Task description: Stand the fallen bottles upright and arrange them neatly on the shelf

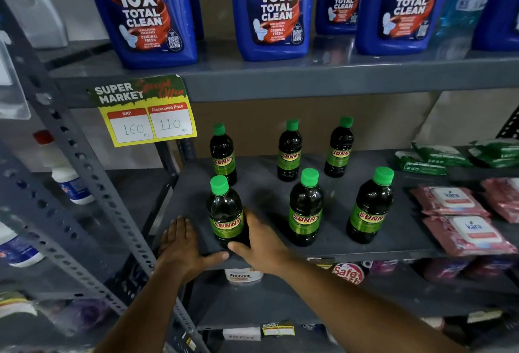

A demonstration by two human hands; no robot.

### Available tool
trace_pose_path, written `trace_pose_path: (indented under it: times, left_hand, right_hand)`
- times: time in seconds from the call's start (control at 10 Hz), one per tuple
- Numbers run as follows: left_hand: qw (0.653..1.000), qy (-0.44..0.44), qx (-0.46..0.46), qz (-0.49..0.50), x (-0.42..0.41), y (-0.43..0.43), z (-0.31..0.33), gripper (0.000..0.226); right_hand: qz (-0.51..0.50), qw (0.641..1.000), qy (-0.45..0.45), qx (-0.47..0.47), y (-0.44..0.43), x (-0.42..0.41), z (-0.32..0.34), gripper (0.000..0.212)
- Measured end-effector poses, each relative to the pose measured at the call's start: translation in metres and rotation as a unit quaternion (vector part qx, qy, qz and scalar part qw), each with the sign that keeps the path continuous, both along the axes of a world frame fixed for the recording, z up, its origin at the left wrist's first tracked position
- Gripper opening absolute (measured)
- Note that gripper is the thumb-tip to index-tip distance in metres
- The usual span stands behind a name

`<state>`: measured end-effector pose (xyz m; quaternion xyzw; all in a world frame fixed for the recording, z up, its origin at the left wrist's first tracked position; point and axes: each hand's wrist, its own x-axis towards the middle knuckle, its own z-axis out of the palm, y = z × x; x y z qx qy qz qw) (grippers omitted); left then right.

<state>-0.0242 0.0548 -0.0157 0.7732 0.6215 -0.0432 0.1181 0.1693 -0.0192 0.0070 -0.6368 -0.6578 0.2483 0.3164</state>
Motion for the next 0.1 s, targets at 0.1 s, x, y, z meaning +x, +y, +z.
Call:
trace_pose_path:
  times: [0.1]
  left_hand:
    - [1.0, -0.008, 0.007, 0.001, 0.0004, 0.0018, -0.001, 0.161]
  right_hand:
    - [-0.012, 0.998, -0.025, 0.049, -0.0068, 0.0012, -0.0038, 0.082]
